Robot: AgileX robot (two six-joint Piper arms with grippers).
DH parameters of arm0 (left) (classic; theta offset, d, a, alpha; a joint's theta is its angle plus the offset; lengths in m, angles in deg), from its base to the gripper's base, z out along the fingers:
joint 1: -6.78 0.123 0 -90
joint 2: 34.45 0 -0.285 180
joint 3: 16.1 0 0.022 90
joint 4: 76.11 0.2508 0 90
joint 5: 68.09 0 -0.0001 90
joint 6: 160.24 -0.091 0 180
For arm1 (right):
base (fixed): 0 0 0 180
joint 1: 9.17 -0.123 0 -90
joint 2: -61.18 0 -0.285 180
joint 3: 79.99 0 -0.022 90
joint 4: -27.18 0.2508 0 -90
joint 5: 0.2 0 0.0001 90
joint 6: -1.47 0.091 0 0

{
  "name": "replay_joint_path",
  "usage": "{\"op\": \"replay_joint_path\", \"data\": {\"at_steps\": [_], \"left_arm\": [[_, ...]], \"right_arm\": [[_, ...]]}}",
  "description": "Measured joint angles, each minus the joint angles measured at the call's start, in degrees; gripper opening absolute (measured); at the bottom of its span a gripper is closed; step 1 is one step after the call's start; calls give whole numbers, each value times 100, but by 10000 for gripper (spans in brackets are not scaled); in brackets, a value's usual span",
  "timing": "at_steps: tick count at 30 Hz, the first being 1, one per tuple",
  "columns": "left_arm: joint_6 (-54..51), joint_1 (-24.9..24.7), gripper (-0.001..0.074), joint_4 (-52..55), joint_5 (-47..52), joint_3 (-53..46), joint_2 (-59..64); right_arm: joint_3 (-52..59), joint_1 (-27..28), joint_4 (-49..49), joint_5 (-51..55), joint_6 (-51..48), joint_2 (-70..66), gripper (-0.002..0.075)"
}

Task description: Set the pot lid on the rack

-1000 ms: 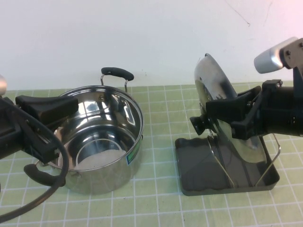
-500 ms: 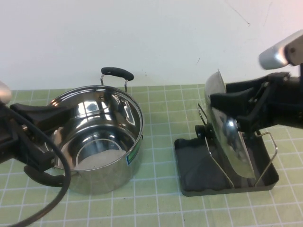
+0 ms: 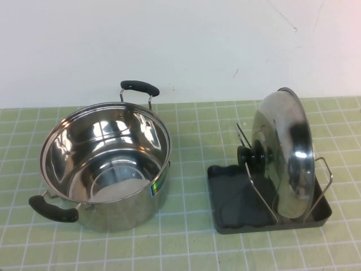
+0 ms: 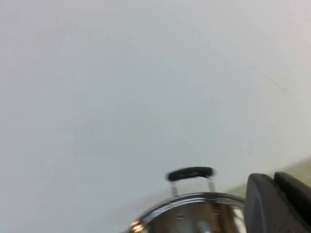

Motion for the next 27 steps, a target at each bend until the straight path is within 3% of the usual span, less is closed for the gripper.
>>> {"op": "replay_joint_path", "data": {"at_steps": [5,10,27], "left_arm": [[319,6,-1,-11,863,-789,-1197],[410,6,-1,-30,875,-1289,-1850],[430,6,-1,1,-1147,-1988,-1924]], "right_arm": [[783,0,241,-80,-534,1074,31],[1319,0,318,-116,-639,1745,31],[1545,0,684,-369,-648,1828,31]]}}
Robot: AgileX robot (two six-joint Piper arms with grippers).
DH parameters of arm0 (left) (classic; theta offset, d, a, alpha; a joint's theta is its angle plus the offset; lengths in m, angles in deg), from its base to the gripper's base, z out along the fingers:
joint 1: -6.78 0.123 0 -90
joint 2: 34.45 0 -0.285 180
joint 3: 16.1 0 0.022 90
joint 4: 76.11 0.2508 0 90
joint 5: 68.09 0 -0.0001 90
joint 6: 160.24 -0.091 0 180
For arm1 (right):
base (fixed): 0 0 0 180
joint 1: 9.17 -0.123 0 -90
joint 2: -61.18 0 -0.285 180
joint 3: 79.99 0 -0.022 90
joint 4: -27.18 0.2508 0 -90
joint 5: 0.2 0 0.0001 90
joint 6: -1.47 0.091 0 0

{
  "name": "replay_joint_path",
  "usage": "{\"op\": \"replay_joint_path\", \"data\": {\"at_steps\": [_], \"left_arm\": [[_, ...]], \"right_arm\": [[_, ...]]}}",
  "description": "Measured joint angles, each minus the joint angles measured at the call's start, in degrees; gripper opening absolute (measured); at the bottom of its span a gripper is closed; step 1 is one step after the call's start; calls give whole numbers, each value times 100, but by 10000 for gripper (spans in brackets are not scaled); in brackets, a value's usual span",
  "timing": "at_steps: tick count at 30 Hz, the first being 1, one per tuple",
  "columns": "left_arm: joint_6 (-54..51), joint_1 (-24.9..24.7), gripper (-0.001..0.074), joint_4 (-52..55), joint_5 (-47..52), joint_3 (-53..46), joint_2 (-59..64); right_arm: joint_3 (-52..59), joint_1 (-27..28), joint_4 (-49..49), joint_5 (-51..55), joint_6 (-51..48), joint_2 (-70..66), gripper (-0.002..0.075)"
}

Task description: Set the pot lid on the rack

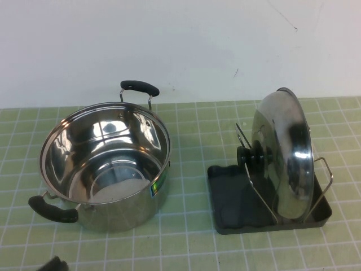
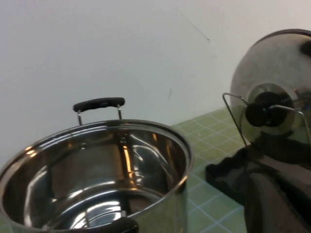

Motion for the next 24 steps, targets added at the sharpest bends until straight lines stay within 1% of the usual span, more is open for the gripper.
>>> {"op": "replay_joint_path", "data": {"at_steps": [5,10,13,17,21,23,24], "left_arm": [[-14,0,-1,36,-555,0,0],[-14,0,-1,59,-933,0,0],[-14,0,-1,74,-1078,0,0],[-14,0,-1,97,-1098,0,0],[-14,0,-1,97,-1115,0,0],[-14,0,-1,97,-1115,0,0],[-14,0,-1,97,-1115,0,0]], "right_arm": [[4,0,49,-126,75,0,31],[272,-10,179,-1259,195,0,31],[744,-10,230,-1795,256,16,31],[1247,2,230,-2384,218,380,31],[1374,305,98,-2590,71,998,31],[1374,555,-368,-2618,231,1226,31],[1374,724,-761,-2628,485,1337,31]]}}
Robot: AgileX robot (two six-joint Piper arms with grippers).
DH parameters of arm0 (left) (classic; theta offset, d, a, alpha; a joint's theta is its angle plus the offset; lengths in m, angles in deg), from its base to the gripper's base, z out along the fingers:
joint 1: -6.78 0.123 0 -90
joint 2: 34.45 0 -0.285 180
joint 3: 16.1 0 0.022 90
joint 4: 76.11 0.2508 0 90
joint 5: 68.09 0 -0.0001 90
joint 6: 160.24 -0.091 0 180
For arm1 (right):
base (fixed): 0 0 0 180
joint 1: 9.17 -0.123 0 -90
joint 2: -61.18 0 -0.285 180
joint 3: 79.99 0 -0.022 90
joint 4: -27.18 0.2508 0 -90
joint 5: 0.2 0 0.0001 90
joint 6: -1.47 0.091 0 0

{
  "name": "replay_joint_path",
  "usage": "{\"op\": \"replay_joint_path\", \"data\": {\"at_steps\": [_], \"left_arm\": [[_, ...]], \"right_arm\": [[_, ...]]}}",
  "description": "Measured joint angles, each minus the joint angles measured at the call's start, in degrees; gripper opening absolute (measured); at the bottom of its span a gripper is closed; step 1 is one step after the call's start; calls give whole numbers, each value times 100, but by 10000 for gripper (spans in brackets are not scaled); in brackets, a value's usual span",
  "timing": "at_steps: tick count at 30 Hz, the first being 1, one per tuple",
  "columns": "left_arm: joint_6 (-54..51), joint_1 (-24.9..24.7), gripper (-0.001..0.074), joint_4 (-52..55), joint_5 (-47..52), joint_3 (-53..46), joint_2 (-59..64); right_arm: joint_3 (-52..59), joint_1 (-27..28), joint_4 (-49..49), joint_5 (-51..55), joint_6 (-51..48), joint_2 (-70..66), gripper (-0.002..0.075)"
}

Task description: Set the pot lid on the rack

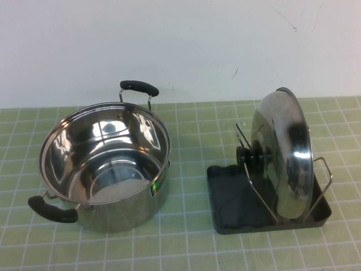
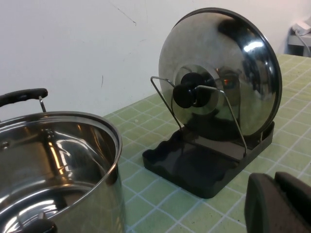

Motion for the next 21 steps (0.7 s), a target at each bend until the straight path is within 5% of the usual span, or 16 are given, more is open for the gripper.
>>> {"op": "replay_joint_path", "data": {"at_steps": [3,9,13,21], "left_arm": [[0,0,-1,0,-10,0,0],[-132,0,-3,3,-22,0,0],[-72,0,-2,3,-22,0,0],[-30,0,-2,3,-22,0,0]], "right_arm": [[10,545,-1588,1,1269,252,31],[399,1566,-5474,683,6103,667,31],[985,1719,-7188,1479,8707,955,31],[1085,1717,-8504,3015,9328,1040,30]]}}
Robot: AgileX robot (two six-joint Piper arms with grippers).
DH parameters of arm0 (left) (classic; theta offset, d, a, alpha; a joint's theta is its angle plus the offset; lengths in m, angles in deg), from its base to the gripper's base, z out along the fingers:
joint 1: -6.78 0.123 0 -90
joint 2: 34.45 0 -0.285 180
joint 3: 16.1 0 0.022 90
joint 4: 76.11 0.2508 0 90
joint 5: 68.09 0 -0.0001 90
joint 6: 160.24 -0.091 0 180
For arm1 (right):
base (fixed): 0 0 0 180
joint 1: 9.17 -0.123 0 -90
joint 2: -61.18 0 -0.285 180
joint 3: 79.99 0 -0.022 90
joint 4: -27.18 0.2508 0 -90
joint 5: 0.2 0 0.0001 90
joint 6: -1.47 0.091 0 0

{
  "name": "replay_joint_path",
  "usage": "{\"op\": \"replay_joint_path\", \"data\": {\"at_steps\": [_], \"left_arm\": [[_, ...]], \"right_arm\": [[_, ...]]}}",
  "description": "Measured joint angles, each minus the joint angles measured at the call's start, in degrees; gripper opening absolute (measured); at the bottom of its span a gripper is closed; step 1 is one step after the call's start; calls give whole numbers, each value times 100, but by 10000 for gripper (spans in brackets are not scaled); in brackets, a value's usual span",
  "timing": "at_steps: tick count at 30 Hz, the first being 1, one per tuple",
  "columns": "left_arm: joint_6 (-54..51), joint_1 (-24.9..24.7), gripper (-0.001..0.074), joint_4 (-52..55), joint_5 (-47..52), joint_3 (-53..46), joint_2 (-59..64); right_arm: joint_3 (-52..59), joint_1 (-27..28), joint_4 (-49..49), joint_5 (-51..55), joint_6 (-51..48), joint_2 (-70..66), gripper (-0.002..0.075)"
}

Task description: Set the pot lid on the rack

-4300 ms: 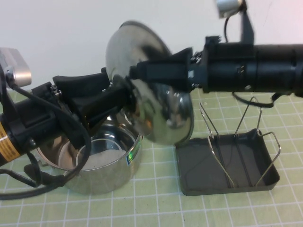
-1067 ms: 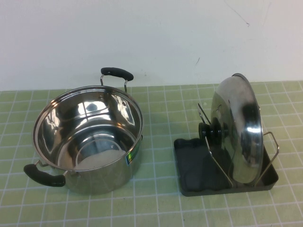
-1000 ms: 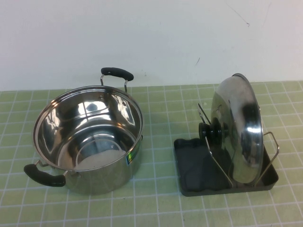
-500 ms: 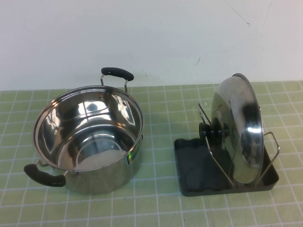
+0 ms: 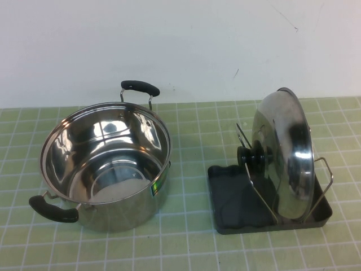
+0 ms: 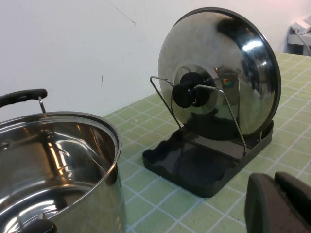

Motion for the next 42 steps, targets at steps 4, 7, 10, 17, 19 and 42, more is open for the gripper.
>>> {"op": "replay_joint_path", "data": {"at_steps": [4,7,10,17,19,42], "left_arm": [[0,0,-2,0,-11,0,0],[0,0,-2,0,-11,0,0],[0,0,-2,0,-11,0,0],[14,0,-2,0,-11,0,0],[13,0,-2,0,-11,0,0],[13,0,-2,0,-11,0,0]], "right_arm": [[-19,0,-460,273,30,11,30],[-19,-22,-579,292,331,11,30],[-19,-181,-621,292,654,11,30],[-23,-297,-668,319,935,11,30],[-23,-297,-671,319,955,11,30],[-23,-297,-693,319,990,11,30]]}}
